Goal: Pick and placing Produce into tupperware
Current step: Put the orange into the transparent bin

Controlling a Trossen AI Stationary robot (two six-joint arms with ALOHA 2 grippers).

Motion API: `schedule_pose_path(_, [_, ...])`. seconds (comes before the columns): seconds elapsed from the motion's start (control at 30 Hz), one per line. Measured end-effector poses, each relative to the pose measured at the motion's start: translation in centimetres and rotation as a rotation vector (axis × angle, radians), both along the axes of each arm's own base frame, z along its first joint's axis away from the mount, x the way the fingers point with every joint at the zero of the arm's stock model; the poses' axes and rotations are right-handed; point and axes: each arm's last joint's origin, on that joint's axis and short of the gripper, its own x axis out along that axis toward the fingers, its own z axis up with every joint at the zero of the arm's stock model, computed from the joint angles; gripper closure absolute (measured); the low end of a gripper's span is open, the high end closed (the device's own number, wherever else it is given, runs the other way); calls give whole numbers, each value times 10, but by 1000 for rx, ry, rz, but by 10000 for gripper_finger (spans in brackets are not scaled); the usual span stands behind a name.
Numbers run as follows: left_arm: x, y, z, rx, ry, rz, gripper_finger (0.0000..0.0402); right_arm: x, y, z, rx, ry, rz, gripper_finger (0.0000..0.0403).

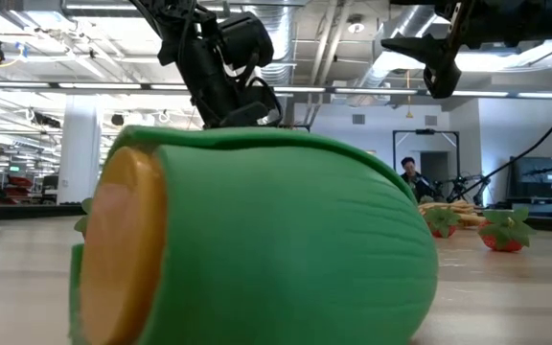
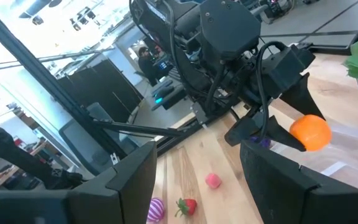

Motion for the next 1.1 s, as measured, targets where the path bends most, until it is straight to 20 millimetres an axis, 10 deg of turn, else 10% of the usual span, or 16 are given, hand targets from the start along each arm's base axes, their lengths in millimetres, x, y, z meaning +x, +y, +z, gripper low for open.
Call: schedule_pose_path(1.1, [8,5,-26,-37,44,12,150,0,0,0,7,0,0,147])
